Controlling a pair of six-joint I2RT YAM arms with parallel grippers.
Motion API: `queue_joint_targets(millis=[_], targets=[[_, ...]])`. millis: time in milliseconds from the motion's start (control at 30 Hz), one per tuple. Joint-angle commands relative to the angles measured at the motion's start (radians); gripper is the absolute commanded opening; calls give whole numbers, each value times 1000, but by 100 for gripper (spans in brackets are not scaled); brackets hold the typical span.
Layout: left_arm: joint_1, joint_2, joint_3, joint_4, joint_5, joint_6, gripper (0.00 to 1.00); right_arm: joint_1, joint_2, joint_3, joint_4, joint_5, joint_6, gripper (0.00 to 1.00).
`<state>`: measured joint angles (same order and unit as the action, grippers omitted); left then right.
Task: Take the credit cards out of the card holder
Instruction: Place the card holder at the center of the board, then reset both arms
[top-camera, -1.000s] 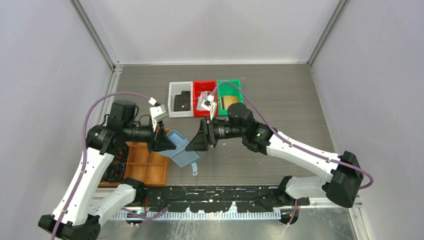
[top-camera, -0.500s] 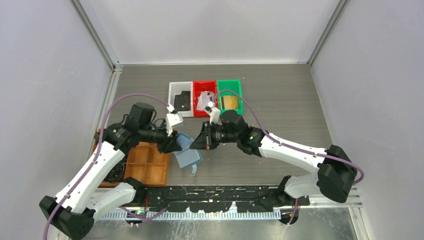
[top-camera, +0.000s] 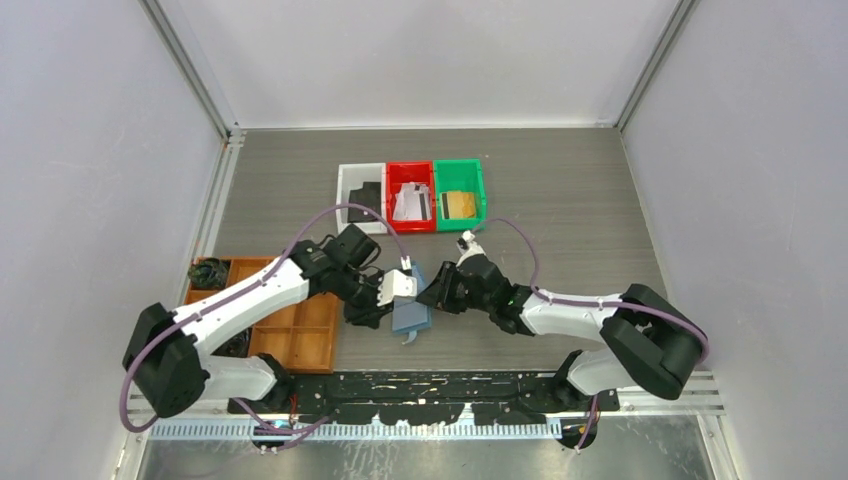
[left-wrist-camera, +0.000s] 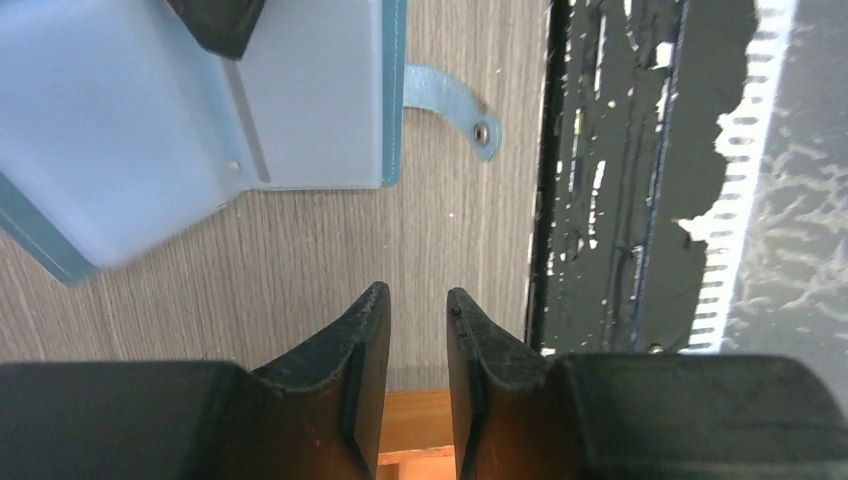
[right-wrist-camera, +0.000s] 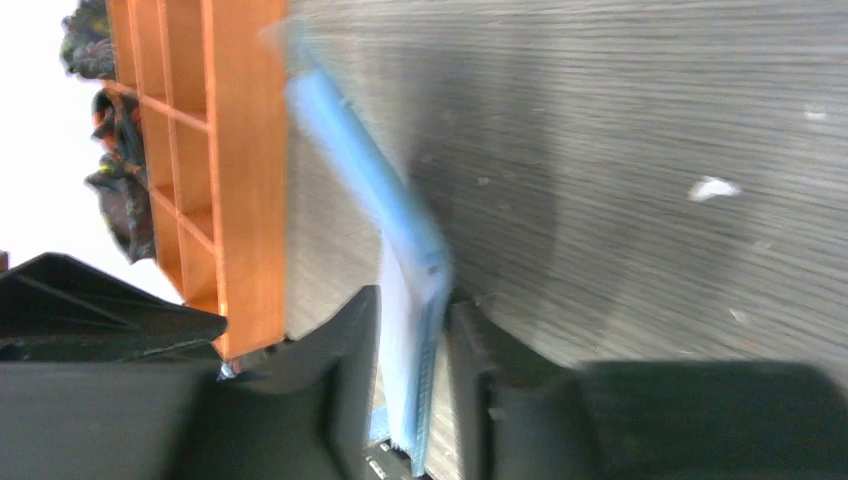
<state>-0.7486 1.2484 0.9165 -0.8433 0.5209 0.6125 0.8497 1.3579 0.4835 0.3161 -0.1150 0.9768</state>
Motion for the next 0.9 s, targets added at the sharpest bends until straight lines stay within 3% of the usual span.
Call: queue_joint_targets(millis=[0, 167, 200, 267, 300, 333, 467, 567, 767, 867], targets=[[-3, 39, 50, 51, -52, 74, 27, 3, -47, -66, 78, 175, 5, 49], [17, 105, 196, -73, -164, -22, 36, -4, -261, -79, -211, 293, -59, 74], [39, 121, 232, -98, -178, -60, 43, -11, -310, -70, -291, 310, -68, 79], [108, 148, 303, -141, -191, -148, 73, -23, -410, -42, -409, 366, -89, 96], [144, 156, 335, -155, -199, -188, 89, -27, -454, -21, -468, 412, -104, 99], [192, 161, 363, -166, -213, -222, 98, -28, -498, 7, -520, 466, -124, 99], [366, 134, 434, -171, -203, -318, 100, -29, -606, 125, -685, 785, -250, 99], [519, 84, 407, -122, -142, -346, 100, -70, -652, 163, -708, 1012, -313, 99], [758, -18, 212, 166, -91, -394, 100, -385, -657, 152, -726, 946, -248, 100], [837, -6, 128, 311, -106, -449, 100, -473, -639, 94, -669, 991, -231, 100]])
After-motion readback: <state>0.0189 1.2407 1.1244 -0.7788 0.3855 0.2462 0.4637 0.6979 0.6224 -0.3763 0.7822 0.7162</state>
